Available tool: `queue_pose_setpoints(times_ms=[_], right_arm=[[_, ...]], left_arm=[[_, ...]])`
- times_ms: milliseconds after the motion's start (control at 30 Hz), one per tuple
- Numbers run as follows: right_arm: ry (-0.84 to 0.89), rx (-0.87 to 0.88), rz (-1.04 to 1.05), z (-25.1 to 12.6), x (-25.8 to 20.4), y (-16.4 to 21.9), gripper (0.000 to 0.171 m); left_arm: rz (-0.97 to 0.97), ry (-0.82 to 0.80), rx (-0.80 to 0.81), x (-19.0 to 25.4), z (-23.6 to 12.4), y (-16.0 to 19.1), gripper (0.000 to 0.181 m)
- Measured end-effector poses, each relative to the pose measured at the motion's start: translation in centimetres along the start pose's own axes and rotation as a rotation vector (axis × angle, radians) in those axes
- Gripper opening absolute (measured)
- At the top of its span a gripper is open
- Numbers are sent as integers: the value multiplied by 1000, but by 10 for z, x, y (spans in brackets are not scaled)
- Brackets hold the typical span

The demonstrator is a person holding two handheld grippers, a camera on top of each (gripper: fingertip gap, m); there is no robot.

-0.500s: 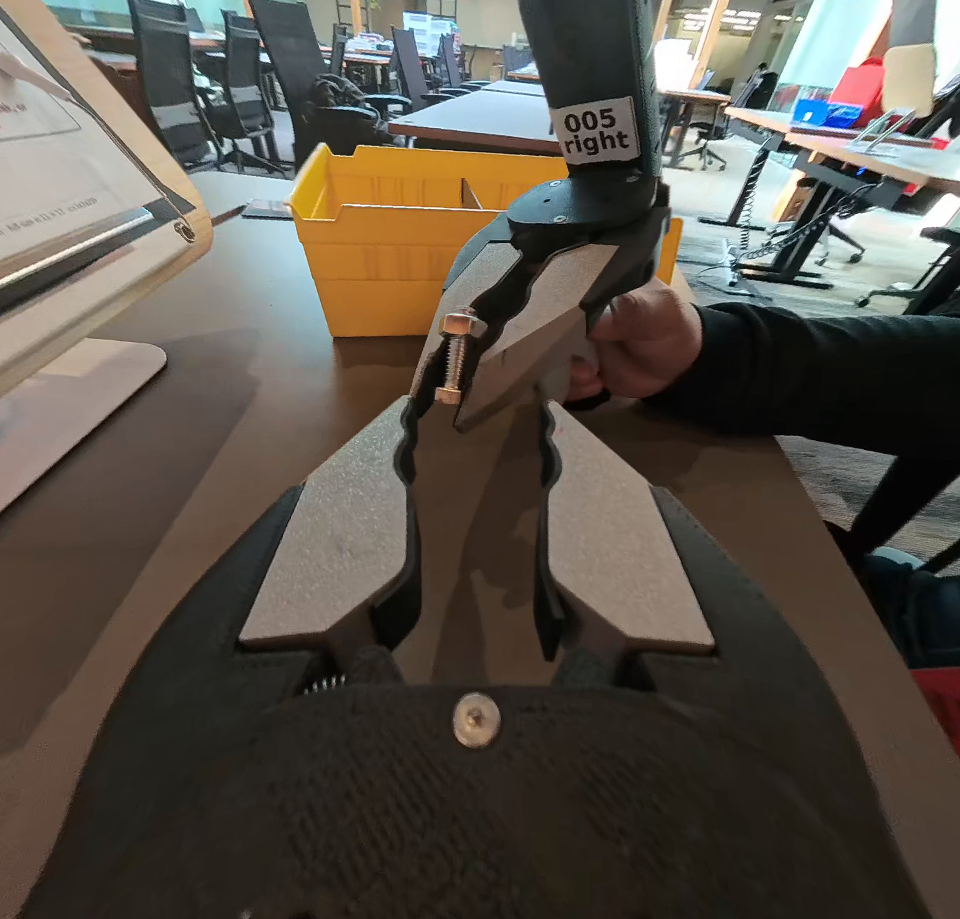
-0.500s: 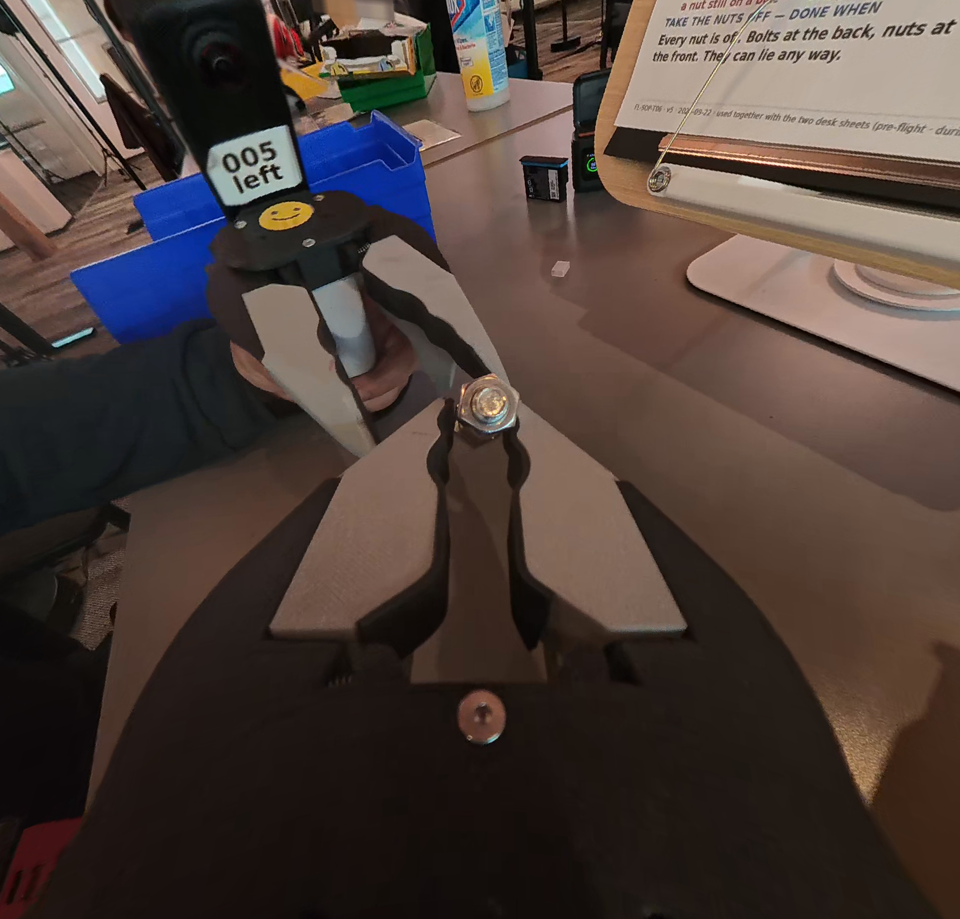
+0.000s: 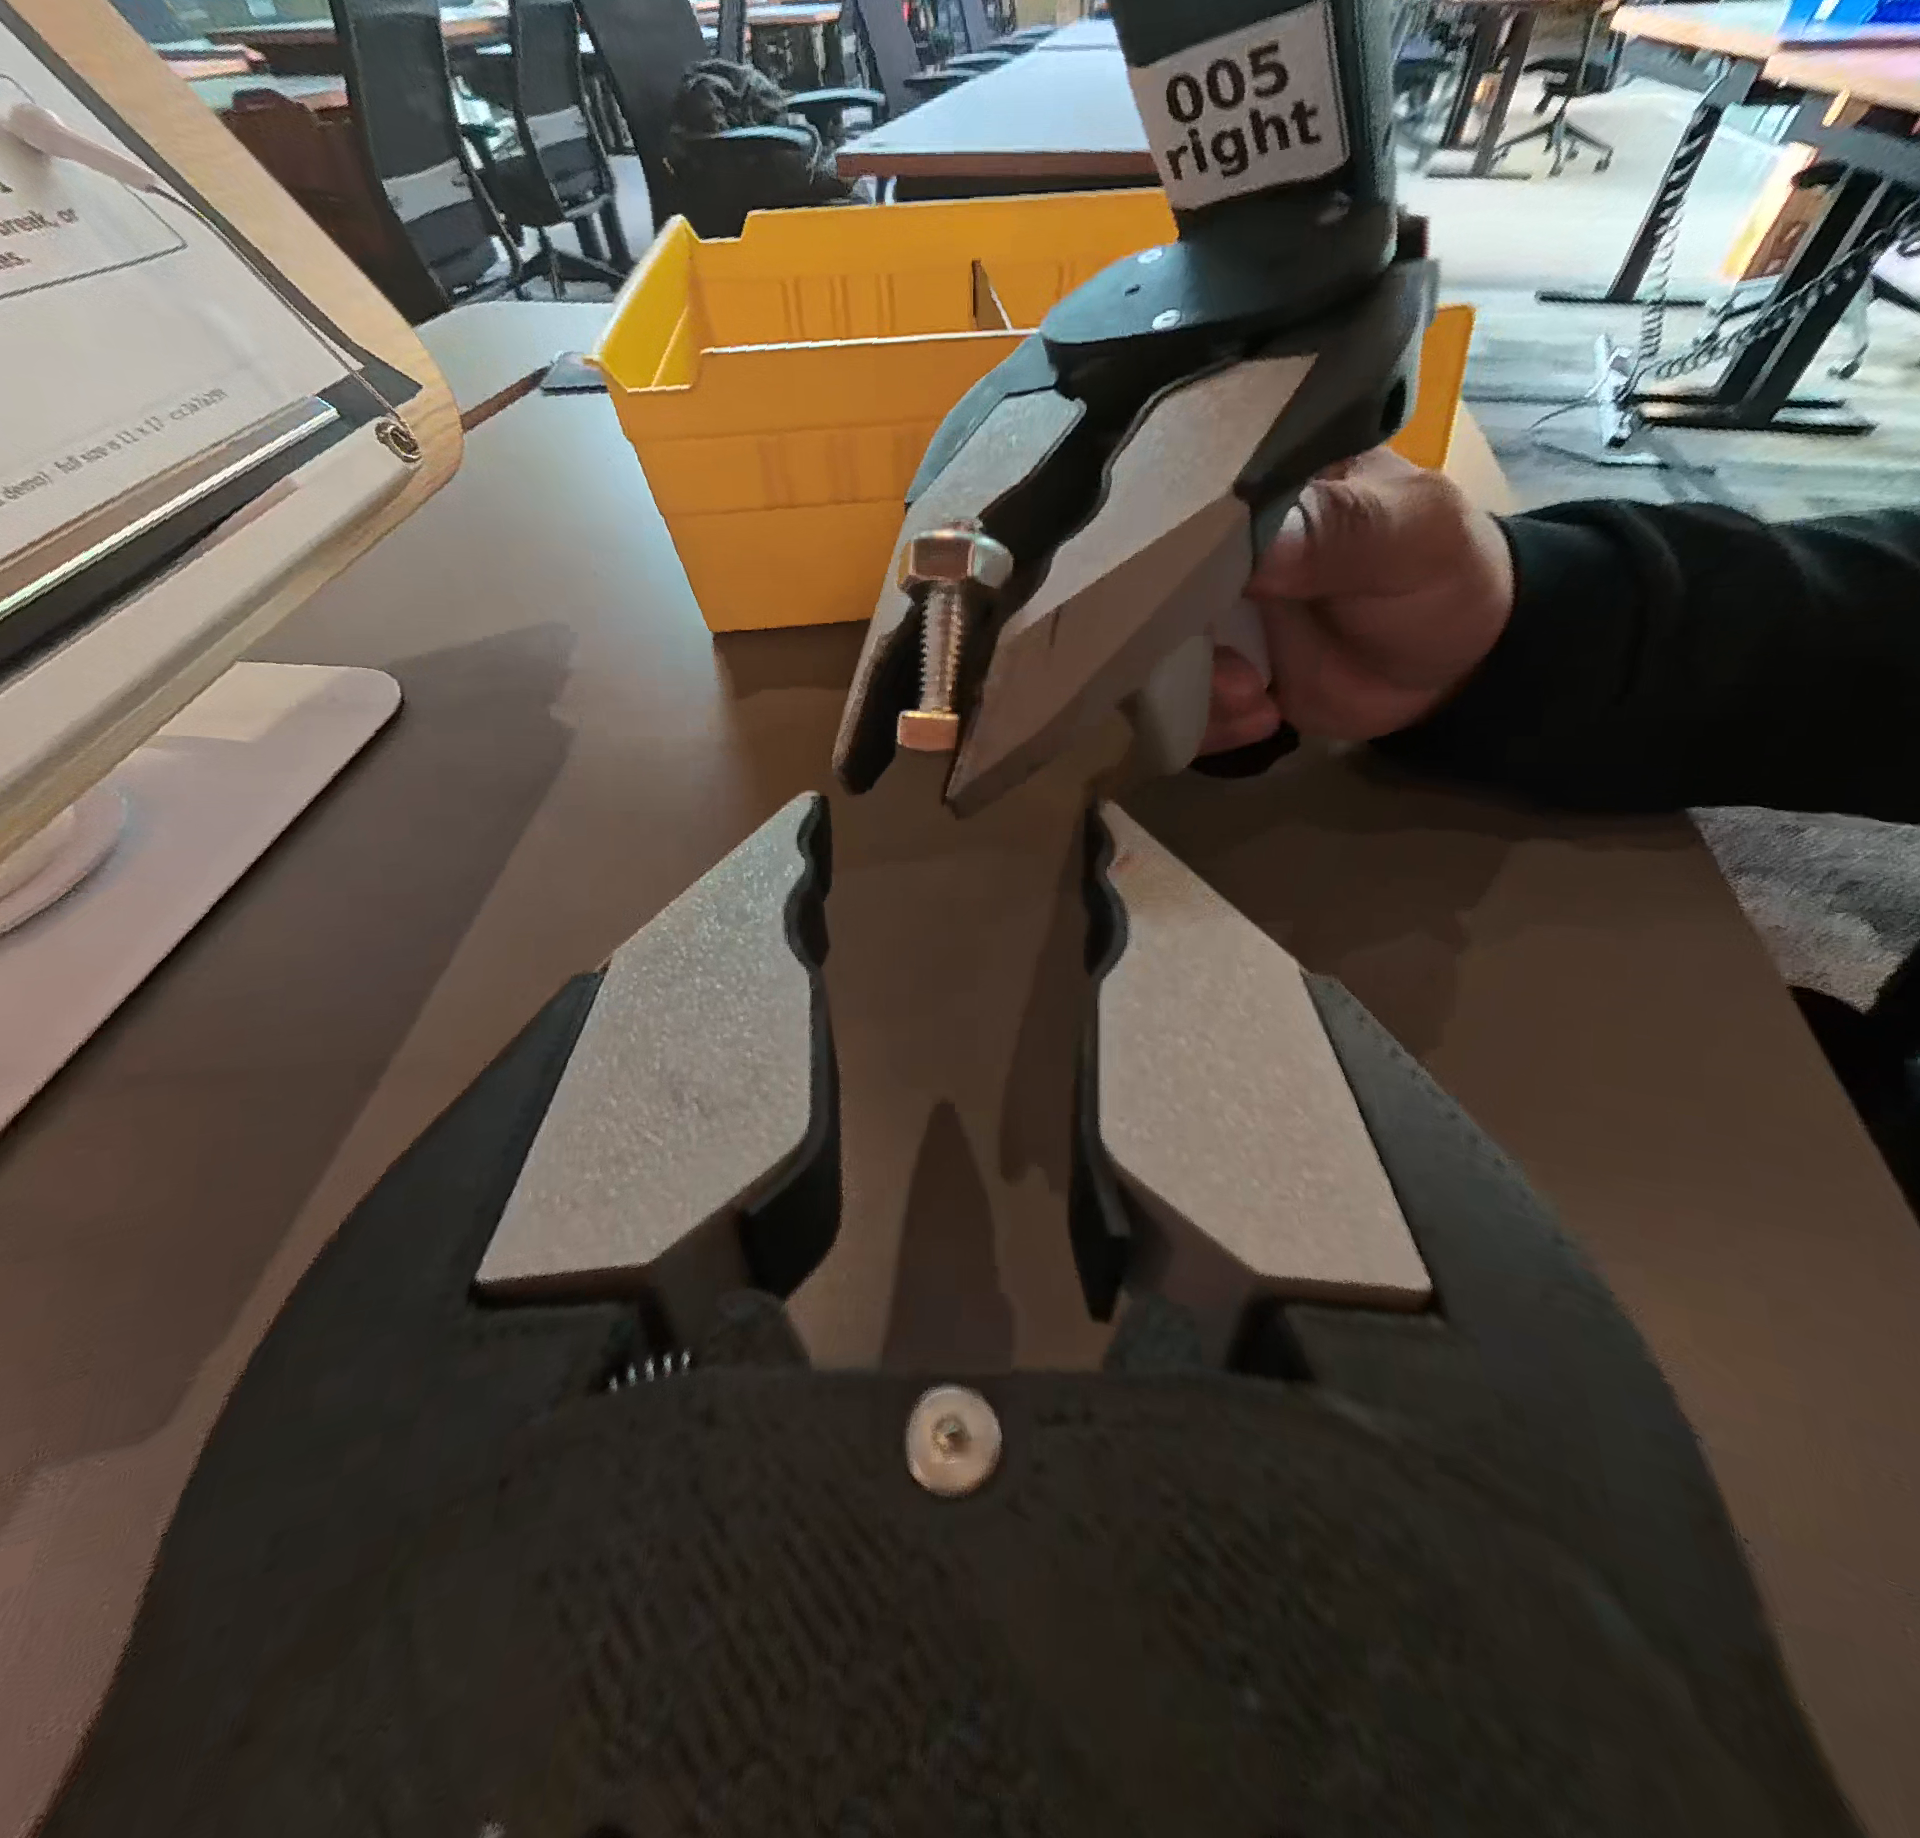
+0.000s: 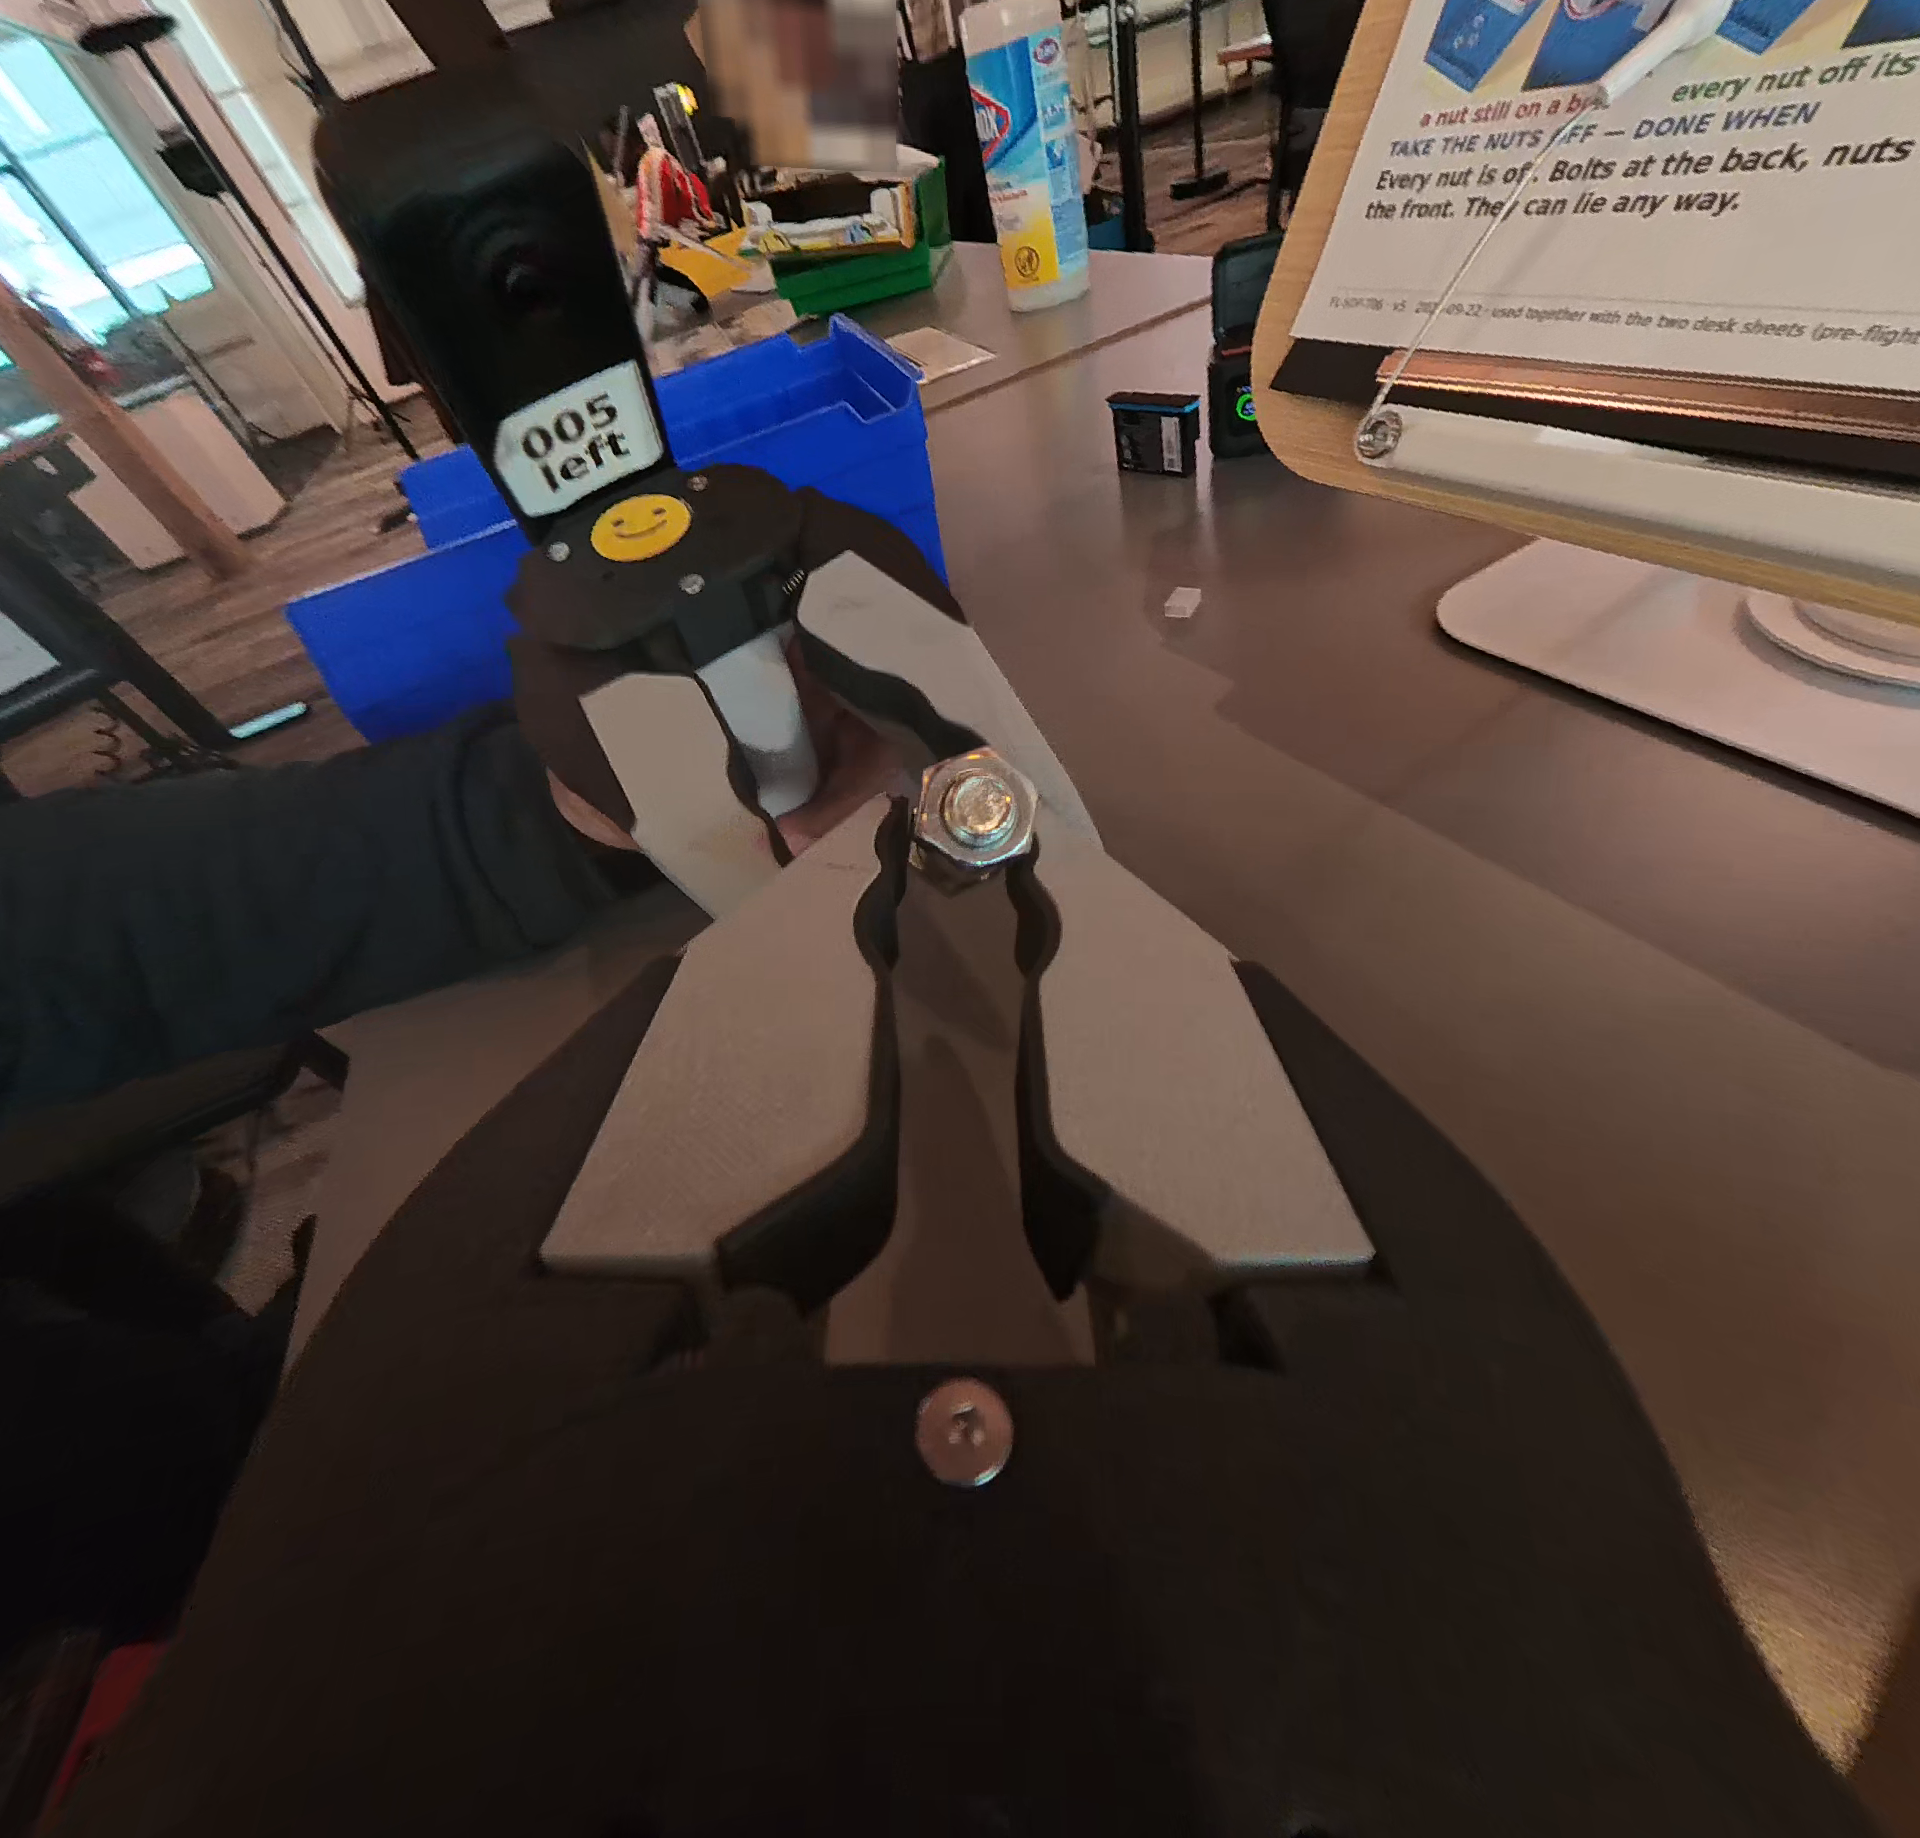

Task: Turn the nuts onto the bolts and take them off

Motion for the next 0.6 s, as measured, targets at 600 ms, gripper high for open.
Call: queue_pose_setpoints(times_ms=[600], right_arm=[[-114,51,99,-1,-1,-2,15]], left_arm=[[9,8,7,6,1,-1,20]])
Point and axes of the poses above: each gripper's, where its closed fingertips meet, z out along the fingers, y out of its underside, x = y × z across the jaws, the point moved 8 cm from there along -z, back along the fingers, and after that the axes turned 8 degrees about x, right-handed, at the moved point
